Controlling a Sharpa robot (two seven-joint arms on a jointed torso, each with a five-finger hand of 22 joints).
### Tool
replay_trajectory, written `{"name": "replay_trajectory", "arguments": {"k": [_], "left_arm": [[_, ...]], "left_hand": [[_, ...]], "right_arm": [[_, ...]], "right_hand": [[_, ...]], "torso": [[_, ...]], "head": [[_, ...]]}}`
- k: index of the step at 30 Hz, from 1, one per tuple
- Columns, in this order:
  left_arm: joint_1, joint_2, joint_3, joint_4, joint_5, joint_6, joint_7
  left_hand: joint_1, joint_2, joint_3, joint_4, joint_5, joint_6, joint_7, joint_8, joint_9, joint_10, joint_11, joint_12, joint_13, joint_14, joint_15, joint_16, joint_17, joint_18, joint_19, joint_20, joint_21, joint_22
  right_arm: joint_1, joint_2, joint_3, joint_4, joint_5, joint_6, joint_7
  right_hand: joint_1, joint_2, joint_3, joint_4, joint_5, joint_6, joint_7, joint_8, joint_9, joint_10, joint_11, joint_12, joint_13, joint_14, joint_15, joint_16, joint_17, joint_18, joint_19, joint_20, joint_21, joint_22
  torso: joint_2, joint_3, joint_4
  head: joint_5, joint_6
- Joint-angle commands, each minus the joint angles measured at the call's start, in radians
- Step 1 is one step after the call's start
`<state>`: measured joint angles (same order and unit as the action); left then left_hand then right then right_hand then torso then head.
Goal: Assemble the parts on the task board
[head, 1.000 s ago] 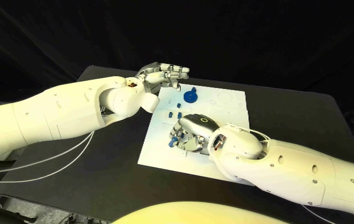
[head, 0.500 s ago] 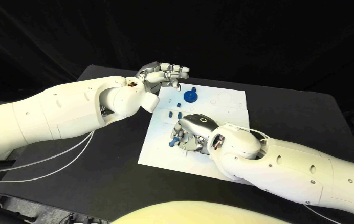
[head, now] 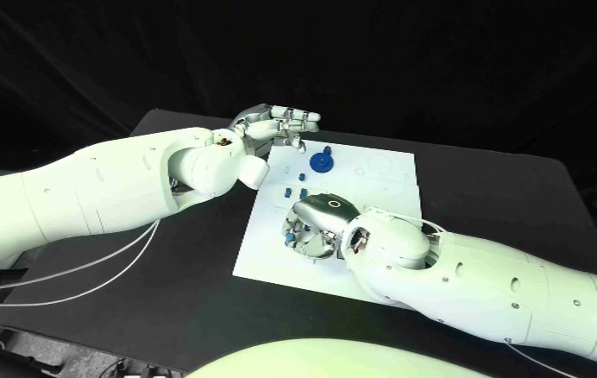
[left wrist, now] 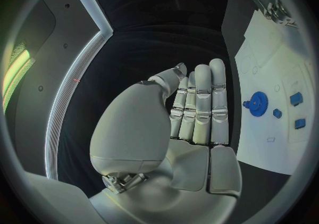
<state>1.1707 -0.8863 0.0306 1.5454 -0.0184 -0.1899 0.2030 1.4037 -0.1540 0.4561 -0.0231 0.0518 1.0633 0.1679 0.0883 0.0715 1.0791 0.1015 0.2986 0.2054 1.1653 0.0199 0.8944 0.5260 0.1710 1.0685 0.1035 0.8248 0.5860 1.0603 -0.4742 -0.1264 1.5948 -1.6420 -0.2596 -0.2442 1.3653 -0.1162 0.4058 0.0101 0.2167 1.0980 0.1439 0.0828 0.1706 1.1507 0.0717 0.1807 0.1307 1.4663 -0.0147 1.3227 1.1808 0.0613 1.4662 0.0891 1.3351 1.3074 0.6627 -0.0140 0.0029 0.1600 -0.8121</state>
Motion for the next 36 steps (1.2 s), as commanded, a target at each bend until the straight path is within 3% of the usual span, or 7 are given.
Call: {"name": "replay_trajectory", "arguments": {"k": [1,12,17,25,28,32,36], "left_arm": [[0.001,0.002,0.001,0.002,0.002,0.011,0.008],[0.001,0.001,0.001,0.002,0.002,0.014,0.006],[0.001,0.000,0.001,0.001,0.002,0.014,0.004],[0.001,-0.002,0.001,0.000,0.002,0.015,0.004],[0.001,-0.004,0.001,0.000,0.002,0.014,0.004],[0.001,-0.007,0.000,0.000,0.002,0.014,0.004],[0.001,-0.013,-0.001,0.000,0.002,0.013,0.005]], "left_hand": [[0.000,0.013,-0.004,0.001,-0.001,-0.005,0.004,-0.003,-0.001,-0.007,-0.002,0.006,0.000,-0.006,0.000,-0.006,-0.001,0.014,0.004,0.001,-0.005,-0.001],[0.000,0.013,-0.004,0.001,-0.001,-0.005,0.004,-0.003,-0.001,-0.007,-0.002,0.006,0.000,-0.006,0.000,-0.006,-0.001,0.014,0.004,0.001,-0.005,-0.001],[0.000,0.013,-0.004,0.001,-0.001,-0.005,0.004,-0.003,-0.001,-0.007,-0.002,0.006,0.000,-0.006,0.000,-0.006,-0.001,0.014,0.004,0.001,-0.005,-0.001],[0.000,0.013,-0.004,0.001,-0.001,-0.005,0.004,-0.003,-0.001,-0.007,-0.002,0.006,0.000,-0.006,0.000,-0.006,-0.001,0.014,0.004,0.001,-0.005,-0.001],[0.000,0.013,-0.004,0.001,-0.001,-0.005,0.004,-0.003,-0.001,-0.007,-0.002,0.006,0.000,-0.006,0.000,-0.006,-0.001,0.014,0.004,0.001,-0.005,-0.001],[0.000,0.013,-0.004,0.001,-0.001,-0.005,0.004,-0.003,-0.001,-0.007,-0.002,0.006,0.000,-0.006,0.000,-0.006,-0.001,0.014,0.004,0.001,-0.005,-0.001],[0.000,0.013,-0.004,0.001,-0.001,-0.005,0.004,-0.003,-0.001,-0.007,-0.002,0.006,0.000,-0.006,0.000,-0.006,-0.001,0.014,0.004,0.001,-0.005,-0.001]], "right_arm": [[-0.003,0.003,-0.003,-0.002,-0.007,0.024,-0.005],[-0.005,-0.004,-0.004,0.004,-0.023,-0.018,-0.017],[-0.006,-0.013,-0.004,0.020,-0.028,-0.058,-0.017],[0.000,-0.087,0.000,0.098,-0.035,-0.123,-0.021],[0.014,-0.144,0.005,0.144,-0.012,-0.144,-0.018],[0.046,-0.247,0.009,0.202,0.108,-0.175,-0.001],[0.069,-0.348,0.010,0.246,0.221,-0.176,-0.013]], "right_hand": [[-0.019,-0.004,0.000,0.010,0.006,-0.027,0.004,-0.017,-0.011,-0.018,0.009,-0.010,-0.001,0.031,0.012,-0.002,-0.003,-0.009,-0.002,0.007,-0.008,0.165],[-0.040,-0.025,-0.011,0.014,0.010,-0.100,0.000,-0.023,-0.030,-0.056,0.014,-0.018,-0.004,0.028,0.017,-0.005,-0.010,-0.005,-0.009,0.015,-0.025,0.161],[-0.056,-0.042,-0.041,0.018,0.009,-0.206,-0.023,-0.022,-0.054,-0.094,0.018,-0.009,-0.001,0.027,0.020,-0.007,-0.016,-0.002,-0.015,0.018,-0.041,0.156],[-0.059,-0.048,-0.110,0.021,-0.007,-0.265,-0.045,-0.017,-0.063,-0.156,0.024,0.024,0.014,0.018,0.025,-0.024,-0.042,0.009,-0.039,0.023,-0.101,0.135],[-0.060,-0.043,-0.154,0.030,-0.006,-0.257,-0.035,-0.011,-0.058,-0.164,0.020,0.062,0.028,0.018,0.022,-0.027,-0.047,0.009,-0.038,0.022,-0.105,0.134],[-0.081,-0.020,-0.194,0.061,-0.001,-0.144,0.013,0.045,-0.032,-0.067,0.012,0.158,0.068,0.024,0.016,-0.017,-0.033,0.001,-0.017,0.016,-0.065,0.150],[-0.107,-0.015,-0.233,0.091,0.027,-0.085,-0.016,0.079,-0.017,0.074,-0.028,0.315,0.161,0.033,-0.014,0.003,-0.008,-0.007,0.002,-0.004,-0.024,0.168]], "torso": [[-0.001,-0.0010,-0.0007],[0.000,0.0004,-0.0004],[0.000,0.0005,-0.0003],[-0.002,-0.0004,-0.0026],[-0.003,-0.0008,-0.0036],[-0.005,-0.0017,-0.0057],[-0.009,-0.0019,-0.0156]], "head": [[0.001,0.000],[0.001,0.002],[-0.001,0.002],[-0.006,0.006],[-0.015,0.010],[-0.040,0.018],[-0.054,0.030]]}}
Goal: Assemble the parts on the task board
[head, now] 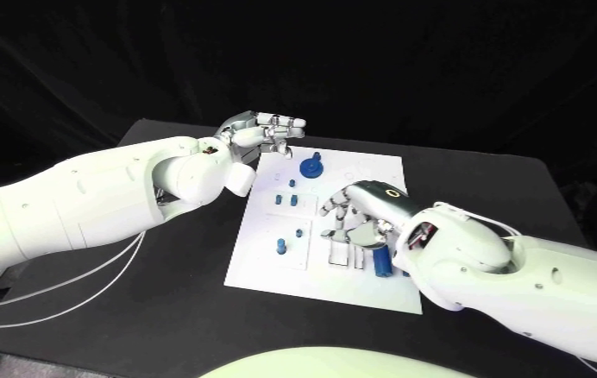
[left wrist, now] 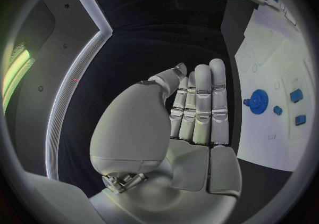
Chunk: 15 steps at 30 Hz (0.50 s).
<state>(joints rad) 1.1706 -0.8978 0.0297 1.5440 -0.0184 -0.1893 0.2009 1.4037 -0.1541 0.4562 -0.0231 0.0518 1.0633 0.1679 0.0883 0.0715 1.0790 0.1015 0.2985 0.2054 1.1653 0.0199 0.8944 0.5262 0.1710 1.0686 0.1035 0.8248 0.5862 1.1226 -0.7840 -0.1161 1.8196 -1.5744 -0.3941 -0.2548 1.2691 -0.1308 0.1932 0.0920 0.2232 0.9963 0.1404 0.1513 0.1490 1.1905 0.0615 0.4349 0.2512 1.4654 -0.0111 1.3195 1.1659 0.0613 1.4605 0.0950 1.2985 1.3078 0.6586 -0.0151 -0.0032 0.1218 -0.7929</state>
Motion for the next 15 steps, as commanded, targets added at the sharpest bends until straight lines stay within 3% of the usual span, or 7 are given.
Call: {"name": "replay_trajectory", "arguments": {"k": [1,3,4,5,6,10,15], "left_arm": [[0.001,-0.003,-0.001,0.002,0.003,0.012,0.007],[0.001,-0.007,-0.003,0.002,0.004,0.011,0.009],[0.001,-0.009,-0.004,0.002,0.004,0.010,0.009],[0.001,-0.011,-0.005,0.001,0.004,0.010,0.010],[0.001,-0.012,-0.006,0.001,0.004,0.009,0.011],[0.001,-0.014,-0.010,0.000,0.006,0.005,0.014],[0.000,-0.008,-0.017,-0.005,0.008,0.005,0.015]], "left_hand": [[0.000,0.013,-0.005,0.001,-0.001,-0.005,0.004,-0.003,-0.001,-0.007,-0.002,0.006,0.000,-0.006,0.000,-0.006,-0.001,0.014,0.004,0.001,-0.005,-0.001],[0.000,0.013,-0.005,0.001,-0.001,-0.005,0.004,-0.003,-0.001,-0.007,-0.002,0.006,0.000,-0.006,0.000,-0.006,-0.001,0.014,0.004,0.001,-0.005,-0.001],[0.000,0.013,-0.005,0.001,-0.001,-0.005,0.004,-0.003,-0.001,-0.007,-0.002,0.006,0.000,-0.006,0.000,-0.006,-0.001,0.014,0.004,0.001,-0.005,-0.001],[0.000,0.013,-0.005,0.001,-0.001,-0.005,0.004,-0.003,-0.001,-0.007,-0.002,0.006,0.000,-0.006,0.000,-0.006,-0.001,0.014,0.004,0.001,-0.005,-0.001],[0.000,0.013,-0.005,0.001,-0.001,-0.005,0.004,-0.003,-0.001,-0.007,-0.002,0.006,0.000,-0.006,0.000,-0.006,-0.001,0.014,0.004,0.001,-0.005,-0.001],[-0.002,0.014,-0.006,0.001,-0.001,-0.006,0.004,-0.002,-0.001,-0.009,-0.002,0.009,0.000,-0.006,0.000,-0.006,-0.003,0.014,0.005,0.002,-0.008,-0.003],[-0.002,0.014,-0.006,0.001,-0.001,-0.006,0.004,-0.002,-0.001,-0.009,-0.002,0.009,0.000,-0.006,0.000,-0.006,-0.003,0.014,0.005,0.002,-0.008,-0.003]], "right_arm": [[0.011,-0.068,0.000,0.034,0.171,-0.041,-0.013],[0.016,-0.124,0.000,0.057,0.194,-0.041,-0.038],[0.016,-0.149,0.000,0.067,0.200,-0.040,-0.052],[0.015,-0.171,-0.001,0.077,0.202,-0.038,-0.066],[0.013,-0.192,-0.002,0.085,0.201,-0.037,-0.082],[-0.004,-0.251,-0.005,0.108,0.186,-0.046,-0.143],[-0.039,-0.272,-0.009,0.110,0.172,-0.076,-0.208]], "right_hand": [[-0.058,-0.002,-0.048,0.044,0.101,0.027,-0.023,0.019,0.008,0.063,-0.023,0.125,0.085,0.036,-0.021,0.012,0.014,-0.011,0.015,-0.018,0.030,0.175],[-0.088,-0.009,-0.089,0.073,0.172,0.047,-0.036,0.041,0.021,0.129,-0.034,0.410,0.392,0.044,-0.035,0.034,0.045,-0.018,0.031,-0.030,0.068,0.190],[-0.076,0.005,-0.129,0.092,0.186,0.044,-0.044,0.067,0.043,0.116,-0.041,0.619,0.618,0.048,-0.054,0.051,0.065,-0.024,0.039,-0.034,0.087,0.200],[-0.077,0.009,-0.141,0.100,0.179,0.050,-0.044,0.079,0.052,0.142,-0.042,0.708,0.733,0.052,-0.042,0.066,0.089,-0.027,0.047,-0.039,0.108,0.208],[-0.060,0.022,-0.169,0.111,0.180,0.034,-0.050,0.097,0.072,0.139,-0.041,0.790,0.830,0.054,-0.042,0.079,0.105,-0.030,0.052,-0.039,0.122,0.215],[-0.046,0.031,-0.211,0.129,0.182,0.027,-0.044,0.128,0.102,0.158,-0.043,0.856,0.924,0.059,-0.042,0.101,0.139,-0.036,0.064,-0.038,0.153,0.227],[-0.039,0.039,-0.232,0.143,0.198,0.016,-0.044,0.140,0.117,0.170,-0.043,0.881,0.961,0.062,-0.040,0.114,0.158,-0.039,0.070,-0.038,0.169,0.233]], "torso": [[-0.006,-0.0007,-0.0129],[-0.007,-0.0001,-0.0203],[-0.007,0.0004,-0.0241],[-0.009,0.0011,-0.0272],[-0.010,0.0020,-0.0313],[-0.011,0.0046,-0.0420],[-0.015,0.0051,-0.0524]], "head": [[-0.019,0.015],[-0.030,0.021],[-0.035,0.024],[-0.038,0.023],[-0.040,0.022],[-0.053,0.023],[-0.063,0.017]]}}
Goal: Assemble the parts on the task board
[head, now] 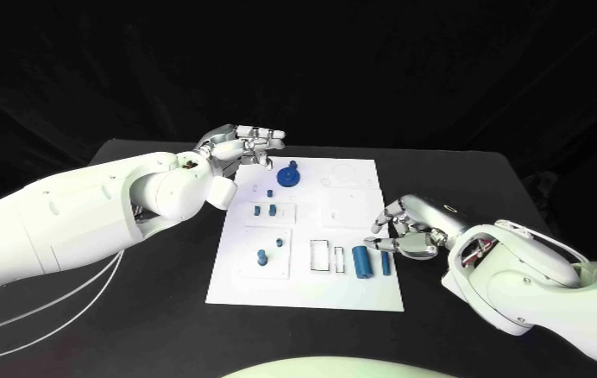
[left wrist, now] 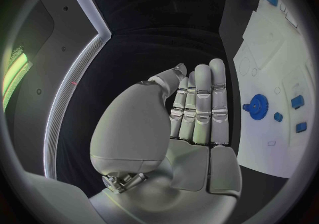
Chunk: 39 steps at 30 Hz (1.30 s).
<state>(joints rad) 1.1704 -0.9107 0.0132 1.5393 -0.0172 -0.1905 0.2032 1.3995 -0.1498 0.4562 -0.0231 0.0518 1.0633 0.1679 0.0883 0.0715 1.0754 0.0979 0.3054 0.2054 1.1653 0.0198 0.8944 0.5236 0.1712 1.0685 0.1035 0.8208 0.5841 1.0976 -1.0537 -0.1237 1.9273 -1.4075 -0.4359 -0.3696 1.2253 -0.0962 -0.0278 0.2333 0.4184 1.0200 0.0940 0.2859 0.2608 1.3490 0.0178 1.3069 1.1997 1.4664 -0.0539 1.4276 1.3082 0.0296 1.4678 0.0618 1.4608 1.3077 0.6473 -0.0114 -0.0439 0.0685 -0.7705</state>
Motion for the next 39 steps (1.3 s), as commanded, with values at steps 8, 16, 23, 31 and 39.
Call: {"name": "replay_trajectory", "arguments": {"k": [8,16,23,31,39], "left_arm": [[-0.001,0.009,-0.004,-0.003,0.014,0.008,0.014],[-0.001,0.007,-0.004,-0.003,0.016,0.010,0.013],[-0.001,0.006,-0.004,-0.002,0.016,0.012,0.012],[-0.001,0.005,-0.004,-0.002,0.021,0.016,0.009],[-0.001,0.004,-0.004,-0.002,0.022,0.016,0.008]], "left_hand": [[0.002,0.010,-0.006,0.001,-0.001,-0.006,0.004,-0.002,-0.001,-0.005,0.002,0.002,0.000,-0.006,0.000,-0.006,-0.001,0.014,0.005,0.002,-0.004,-0.001],[-0.005,0.014,-0.009,0.006,-0.001,-0.005,0.004,-0.001,0.000,-0.007,0.002,0.006,0.000,-0.005,0.000,-0.006,-0.004,0.013,0.006,0.002,-0.007,-0.004],[-0.006,0.014,-0.010,0.006,-0.001,-0.006,0.004,-0.001,0.000,-0.007,0.002,0.006,-0.001,-0.005,0.000,-0.006,-0.004,0.013,0.006,0.003,-0.008,-0.004],[-0.007,0.014,-0.010,0.007,-0.001,-0.006,0.004,-0.001,0.000,-0.008,0.002,0.007,-0.001,-0.005,0.000,-0.006,-0.004,0.013,0.007,0.003,-0.008,-0.004],[-0.007,0.014,-0.010,0.007,-0.001,-0.006,0.004,-0.001,0.000,-0.008,0.002,0.007,-0.001,-0.005,0.000,-0.006,-0.004,0.013,0.007,0.003,-0.008,-0.004]], "right_arm": [[-0.052,0.020,-0.004,-0.015,-0.029,-0.043,-0.180],[-0.065,0.056,-0.005,-0.039,-0.045,-0.023,-0.218],[-0.077,0.089,-0.005,-0.065,-0.050,0.000,-0.229],[-0.090,0.118,-0.005,-0.076,-0.051,0.024,-0.225],[-0.094,0.131,-0.005,-0.081,-0.053,0.053,-0.226]], "right_hand": [[-0.009,0.004,-0.055,0.041,-0.020,-0.017,0.001,0.020,0.024,0.012,0.000,0.016,0.031,0.062,0.003,0.015,0.028,-0.009,0.066,-0.004,0.015,0.236],[-0.052,0.018,-0.093,0.059,-0.029,-0.019,-0.002,0.034,0.038,0.012,-0.002,0.015,0.039,0.062,0.002,0.019,0.033,-0.010,0.068,-0.004,0.019,0.237],[-0.055,0.018,-0.098,0.059,-0.031,-0.018,-0.002,0.036,0.040,0.010,-0.002,0.014,0.038,0.062,0.002,0.019,0.033,-0.010,0.067,-0.005,0.017,0.237],[-0.055,0.020,-0.108,0.057,-0.049,-0.015,-0.005,0.043,0.046,0.012,-0.004,0.015,0.044,0.062,0.000,0.021,0.036,-0.010,0.068,-0.005,0.019,0.237],[-0.053,0.020,-0.115,0.057,-0.060,-0.009,-0.007,0.050,0.053,0.015,-0.006,0.018,0.050,0.063,-0.001,0.023,0.039,-0.011,0.069,-0.006,0.023,0.238]], "torso": [[-0.004,-0.0001,-0.0083],[-0.003,-0.0012,-0.0103],[-0.004,-0.0019,-0.0099],[-0.004,-0.0019,-0.0105],[-0.004,-0.0022,-0.0113]], "head": [[-0.021,-0.017],[-0.025,-0.025],[-0.022,-0.029],[-0.020,-0.034],[-0.020,-0.033]]}}
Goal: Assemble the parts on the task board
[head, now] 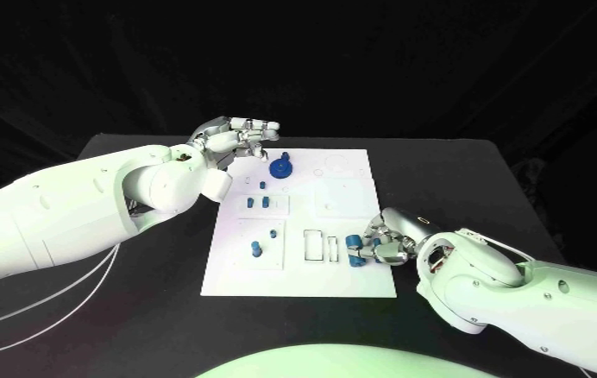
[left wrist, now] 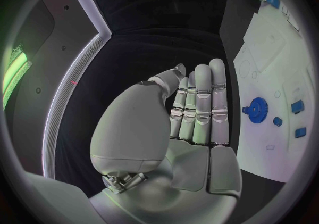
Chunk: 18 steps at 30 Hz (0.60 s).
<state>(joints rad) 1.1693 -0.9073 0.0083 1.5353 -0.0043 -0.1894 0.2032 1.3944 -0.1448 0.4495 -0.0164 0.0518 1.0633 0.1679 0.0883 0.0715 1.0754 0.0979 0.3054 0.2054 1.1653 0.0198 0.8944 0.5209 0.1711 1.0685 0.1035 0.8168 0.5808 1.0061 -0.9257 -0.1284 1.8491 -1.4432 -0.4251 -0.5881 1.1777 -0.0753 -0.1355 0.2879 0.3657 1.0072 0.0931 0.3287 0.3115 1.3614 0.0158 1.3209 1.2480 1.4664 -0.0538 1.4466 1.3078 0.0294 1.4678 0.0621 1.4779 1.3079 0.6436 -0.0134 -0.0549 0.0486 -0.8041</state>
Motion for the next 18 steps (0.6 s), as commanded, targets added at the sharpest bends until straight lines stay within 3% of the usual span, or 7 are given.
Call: {"name": "replay_trajectory", "arguments": {"k": [1,10,18], "left_arm": [[0.000,0.001,0.001,0.002,0.009,0.015,0.008],[0.000,0.000,0.001,0.002,0.009,0.018,0.005],[0.000,-0.001,0.001,0.003,0.009,0.022,0.001]], "left_hand": [[-0.002,0.009,-0.003,0.000,-0.001,-0.006,0.004,-0.001,0.000,-0.008,0.002,0.007,-0.001,-0.005,0.000,-0.006,-0.002,0.014,0.007,0.003,-0.004,-0.001],[-0.005,0.009,-0.005,0.002,-0.001,-0.007,0.004,-0.001,0.000,-0.009,0.002,0.008,-0.001,-0.004,0.001,-0.006,-0.003,0.014,0.007,0.003,-0.006,-0.002],[-0.006,0.009,-0.005,0.002,-0.001,-0.007,0.004,-0.001,-0.001,-0.010,0.002,0.008,-0.001,-0.005,0.001,-0.006,-0.003,0.014,0.007,0.003,-0.007,-0.003]], "right_arm": [[-0.003,0.004,0.000,-0.005,-0.018,0.048,-0.008],[-0.012,0.021,0.000,-0.033,-0.031,0.098,-0.013],[-0.019,0.037,0.000,-0.051,-0.056,0.112,-0.025]], "right_hand": [[-0.005,-0.001,-0.009,0.002,-0.009,0.005,-0.007,0.008,0.003,0.003,-0.004,0.004,0.003,0.063,-0.001,0.004,0.041,-0.011,0.069,-0.007,0.006,0.238],[0.005,-0.001,-0.015,0.000,-0.012,0.015,-0.012,0.021,0.012,0.005,-0.008,0.005,0.007,0.063,-0.004,0.006,0.044,-0.011,0.069,-0.009,0.007,0.239],[0.033,0.006,-0.016,-0.005,-0.008,0.017,-0.016,0.031,0.023,0.006,-0.012,0.004,0.011,0.063,-0.008,0.008,0.048,-0.012,0.071,-0.012,0.011,0.240]], "torso": [[0.000,-0.0001,0.0000],[0.001,-0.0001,0.0011],[0.000,-0.0007,0.0019]], "head": [[0.000,0.000],[0.003,-0.001],[0.005,-0.003]]}}
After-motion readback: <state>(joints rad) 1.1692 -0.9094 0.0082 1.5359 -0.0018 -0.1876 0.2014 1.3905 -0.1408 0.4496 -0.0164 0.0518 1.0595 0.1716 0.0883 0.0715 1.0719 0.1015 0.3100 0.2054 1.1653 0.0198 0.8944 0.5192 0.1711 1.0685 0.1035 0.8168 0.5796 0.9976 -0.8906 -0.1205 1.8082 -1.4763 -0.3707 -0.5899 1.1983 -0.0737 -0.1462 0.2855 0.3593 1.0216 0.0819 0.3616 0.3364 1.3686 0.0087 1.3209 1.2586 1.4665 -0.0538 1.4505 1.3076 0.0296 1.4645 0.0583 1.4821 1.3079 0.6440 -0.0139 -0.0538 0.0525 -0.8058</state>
